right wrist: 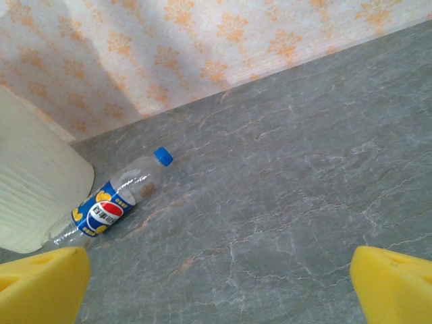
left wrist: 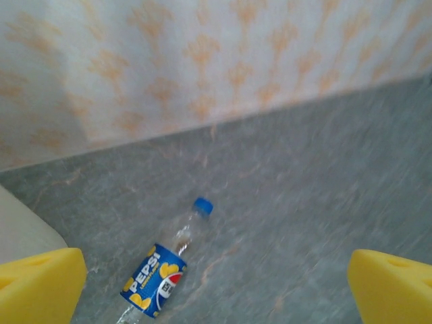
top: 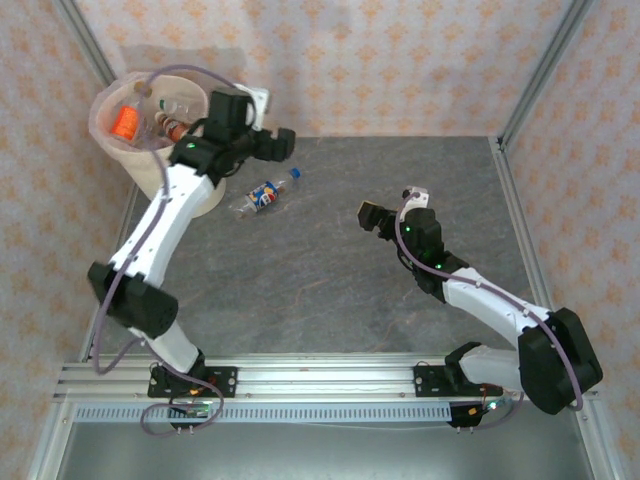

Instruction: Put the plastic bottles in the bin

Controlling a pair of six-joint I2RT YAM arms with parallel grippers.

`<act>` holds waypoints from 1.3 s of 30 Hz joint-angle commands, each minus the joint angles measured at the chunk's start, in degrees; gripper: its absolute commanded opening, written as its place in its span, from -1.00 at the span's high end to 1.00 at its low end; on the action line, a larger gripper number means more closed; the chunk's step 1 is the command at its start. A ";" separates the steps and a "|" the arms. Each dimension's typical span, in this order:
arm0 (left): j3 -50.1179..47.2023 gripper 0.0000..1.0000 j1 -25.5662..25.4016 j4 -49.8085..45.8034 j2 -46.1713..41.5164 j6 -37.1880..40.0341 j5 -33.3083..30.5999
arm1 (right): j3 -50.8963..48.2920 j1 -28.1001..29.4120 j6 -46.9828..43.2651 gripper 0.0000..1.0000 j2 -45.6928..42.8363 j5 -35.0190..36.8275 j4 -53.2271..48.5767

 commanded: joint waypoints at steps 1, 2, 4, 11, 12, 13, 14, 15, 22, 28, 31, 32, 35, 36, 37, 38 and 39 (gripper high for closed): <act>-3.08 -1.00 -1.25 -2.49 4.93 9.17 -2.61 | -0.69 0.03 0.64 -0.98 -2.69 3.62 -0.12; -3.57 -1.00 -1.25 -2.15 6.42 9.75 -3.85 | -0.81 0.03 0.52 -0.98 -3.03 3.86 -0.31; -3.72 -1.00 -1.22 -1.99 9.61 11.34 -7.88 | -0.98 0.08 0.36 -0.98 -3.55 4.17 -0.80; -1.47 -1.00 -0.62 -4.66 20.46 18.95 -12.71 | -1.25 0.08 -0.26 -0.98 -4.46 4.89 -1.55; -0.98 -1.00 -0.42 -4.76 21.41 19.26 -13.57 | -1.27 0.03 -0.24 -0.98 -4.59 4.96 -1.66; -0.52 -1.00 -0.23 -4.61 22.44 19.62 -15.51 | -1.30 0.03 -0.30 -0.98 -4.70 5.09 -1.80; -0.06 -1.00 -0.01 -4.55 23.46 20.27 -16.75 | -1.34 0.03 -0.37 -0.98 -4.93 5.20 -1.90; 0.51 -1.00 0.33 -4.50 24.40 20.74 -17.49 | -1.53 0.03 -0.38 -0.98 -5.01 5.35 -1.90; 5.92 -0.95 3.40 -6.51 31.61 21.31 -14.16 | -1.65 0.06 -0.94 -0.98 -5.88 6.01 -2.65; 7.83 -0.83 4.51 -6.87 35.40 21.11 -11.84 | -1.44 -0.09 -2.15 -0.98 -6.07 7.16 -3.18; 6.78 -0.79 5.08 -5.79 36.05 20.70 -10.71 | -0.64 -0.15 -3.20 -0.98 -6.64 7.40 -4.31; 6.44 -0.77 5.20 -5.25 36.15 20.40 -10.26 | -0.55 -0.10 -3.48 -0.98 -6.91 7.67 -4.51; 5.24 -0.62 5.74 -4.46 36.10 19.57 -8.14 | -0.64 -0.21 -4.28 -0.98 -7.66 8.49 -4.79; 4.75 -0.55 5.82 -4.30 35.99 19.42 -7.45 | -0.56 -0.23 -4.45 -0.98 -7.92 8.69 -4.96; 4.19 -0.48 5.84 -3.87 35.57 19.28 -6.77 | -0.48 -0.28 -4.63 -0.98 -8.13 8.81 -5.21; 3.58 -0.42 5.85 -3.44 35.11 19.03 -6.33 | -0.33 -0.32 -4.80 -0.98 -8.30 8.89 -5.47; 2.86 -0.34 5.77 -2.83 34.42 18.71 -6.07 | -0.20 -0.26 -4.98 -0.98 -8.54 9.00 -5.76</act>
